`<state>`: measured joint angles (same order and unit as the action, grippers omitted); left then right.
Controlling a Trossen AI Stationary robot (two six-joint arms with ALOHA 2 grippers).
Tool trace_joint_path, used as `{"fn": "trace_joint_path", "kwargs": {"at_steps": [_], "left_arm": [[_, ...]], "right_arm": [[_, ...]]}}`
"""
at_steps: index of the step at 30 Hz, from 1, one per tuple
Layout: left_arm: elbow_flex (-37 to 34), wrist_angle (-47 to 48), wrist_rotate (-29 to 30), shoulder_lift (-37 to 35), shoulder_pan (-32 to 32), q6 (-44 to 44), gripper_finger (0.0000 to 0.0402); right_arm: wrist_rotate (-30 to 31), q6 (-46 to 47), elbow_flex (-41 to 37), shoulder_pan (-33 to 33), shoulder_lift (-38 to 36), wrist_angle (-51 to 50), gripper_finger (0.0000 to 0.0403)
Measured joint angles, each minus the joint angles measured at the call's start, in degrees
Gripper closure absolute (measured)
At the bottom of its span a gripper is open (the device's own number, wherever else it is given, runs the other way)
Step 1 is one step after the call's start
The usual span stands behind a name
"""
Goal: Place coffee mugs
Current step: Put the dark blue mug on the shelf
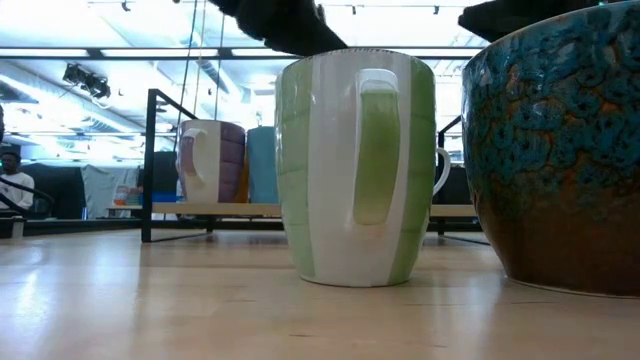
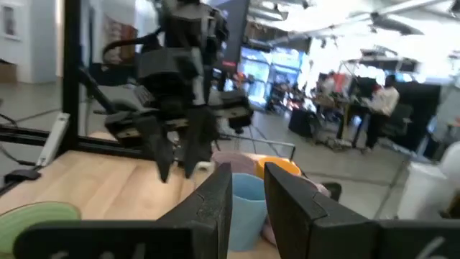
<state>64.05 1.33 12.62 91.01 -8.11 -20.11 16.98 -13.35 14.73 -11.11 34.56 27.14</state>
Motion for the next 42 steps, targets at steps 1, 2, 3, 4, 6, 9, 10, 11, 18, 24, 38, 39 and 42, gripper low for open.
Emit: {"fn": "trace_joint_path", "kwargs": {"at_steps": [1, 2, 3, 4, 6, 9, 10, 11, 18, 24, 38, 39, 42], "left_arm": [[-1.62, -2.1, -0.38, -0.62, 0.4, -1.32, 0.0279], [-3.33, -4.65, -0.97, -1.43, 0.78, -2.07, 0.0279], [-5.3, -6.39, -1.6, -2.35, 1.42, -2.73, 0.0279], [-7.12, -8.76, -2.8, -3.16, 2.12, -2.8, 0.0279], [-10.72, -13.29, -4.87, -4.97, 3.13, -2.41, 0.0279], [-15.15, -18.58, -5.67, -7.5, 3.58, -0.07, 0.0279], [-16.32, -19.52, -5.77, -8.33, 3.53, 0.61, 0.0279], [-17.41, -20.13, -5.73, -9.23, 3.48, 1.52, 0.0279], [-19.9, -21.89, -4.78, -12.43, 2.05, 3.42, 0.0279], [-21.72, -25.32, -4.76, -13.62, 0.79, 3.44, 0.0279], [-21.65, -25.98, -1.05, -16.15, -0.02, 10.27, 0.0279], [-21.66, -26.56, -1.05, -16.58, -0.2, 10.73, 0.0279], [-21.6, -26.25, -0.28, -18.54, -0.22, 12.09, 0.0279]], "right_arm": [[1.22, 0.37, 0.99, 0.0, 1.07, -0.26, 0.0315], [2.47, 0.84, 2.29, 0.02, 2.2, -0.88, 0.0316], [3.31, 1.25, 3.72, 0.03, 3.37, -1.69, 0.0316], [3.53, 1.69, 5.21, 0.04, 4.73, -3.15, 0.0316], [3.45, 2.51, 8.46, 0.04, 7.43, -6.55, 0.0316], [2.97, 3.43, 13.44, -0.09, 11.59, -11.47, 0.0316], [2.83, 3.85, 15.28, -0.22, 13.22, -13.4, 0.0316], [2.62, 4.23, 17.28, -0.26, 14.68, -15.43, 0.0316], [-0.58, 5.09, 31.05, -0.5, 24.74, -33.17, 0.0316], [-6.74, 8.76, 39.83, -0.57, 32.79, -42.86, 0.0316], [-18.33, 16.92, 51.8, -3.74, 46.39, -59.47, 0.0263], [-19.07, 17.76, 52.56, -4.1, 47.31, -60.97, 0.0257], [-21.94, 19.54, 55.16, -5.21, 50.11, -65.25, 0.0241]]}}
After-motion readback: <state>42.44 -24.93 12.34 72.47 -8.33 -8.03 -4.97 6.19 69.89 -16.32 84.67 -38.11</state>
